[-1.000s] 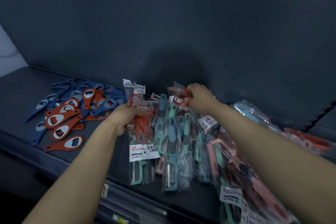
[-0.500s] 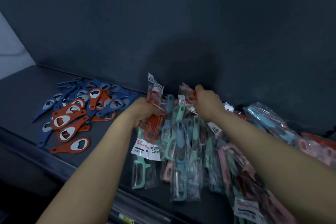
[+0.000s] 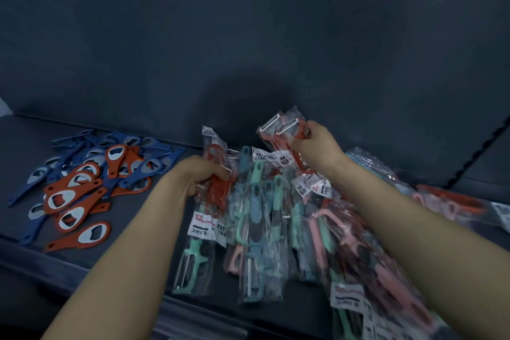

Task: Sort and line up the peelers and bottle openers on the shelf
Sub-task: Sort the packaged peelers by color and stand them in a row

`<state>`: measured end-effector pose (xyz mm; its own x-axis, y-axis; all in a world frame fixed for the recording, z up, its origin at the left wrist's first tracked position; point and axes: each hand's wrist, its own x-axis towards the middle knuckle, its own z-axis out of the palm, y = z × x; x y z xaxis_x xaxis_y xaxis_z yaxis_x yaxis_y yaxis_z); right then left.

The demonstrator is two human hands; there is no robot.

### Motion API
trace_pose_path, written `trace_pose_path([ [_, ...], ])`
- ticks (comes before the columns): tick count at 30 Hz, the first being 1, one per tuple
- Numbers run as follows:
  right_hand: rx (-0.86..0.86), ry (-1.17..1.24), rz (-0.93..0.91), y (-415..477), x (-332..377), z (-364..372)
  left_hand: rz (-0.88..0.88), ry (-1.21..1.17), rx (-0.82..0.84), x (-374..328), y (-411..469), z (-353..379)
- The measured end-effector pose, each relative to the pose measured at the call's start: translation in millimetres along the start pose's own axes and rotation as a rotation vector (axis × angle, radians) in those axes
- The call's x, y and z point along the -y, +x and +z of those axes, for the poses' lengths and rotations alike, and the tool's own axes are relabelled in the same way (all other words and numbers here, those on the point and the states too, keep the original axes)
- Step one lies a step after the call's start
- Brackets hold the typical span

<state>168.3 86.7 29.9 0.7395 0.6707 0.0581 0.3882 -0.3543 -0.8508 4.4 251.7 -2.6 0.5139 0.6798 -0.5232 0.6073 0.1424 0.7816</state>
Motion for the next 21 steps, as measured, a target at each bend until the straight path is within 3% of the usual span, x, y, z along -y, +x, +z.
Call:
trace_pose_path([
  [6,0.016,-0.006,-0.014,-17,-3,-10,0.019,-0.02,-0.078,4,-9,2],
  [15,0.07,0.134,-0.046,-40,4,-19,0.307,-0.589,-0.312,28,-38,-24],
  [21,0.042,0.194,-0.038,-59,-2,-45,0.468,-0.713,-0.202,9,-84,-5],
])
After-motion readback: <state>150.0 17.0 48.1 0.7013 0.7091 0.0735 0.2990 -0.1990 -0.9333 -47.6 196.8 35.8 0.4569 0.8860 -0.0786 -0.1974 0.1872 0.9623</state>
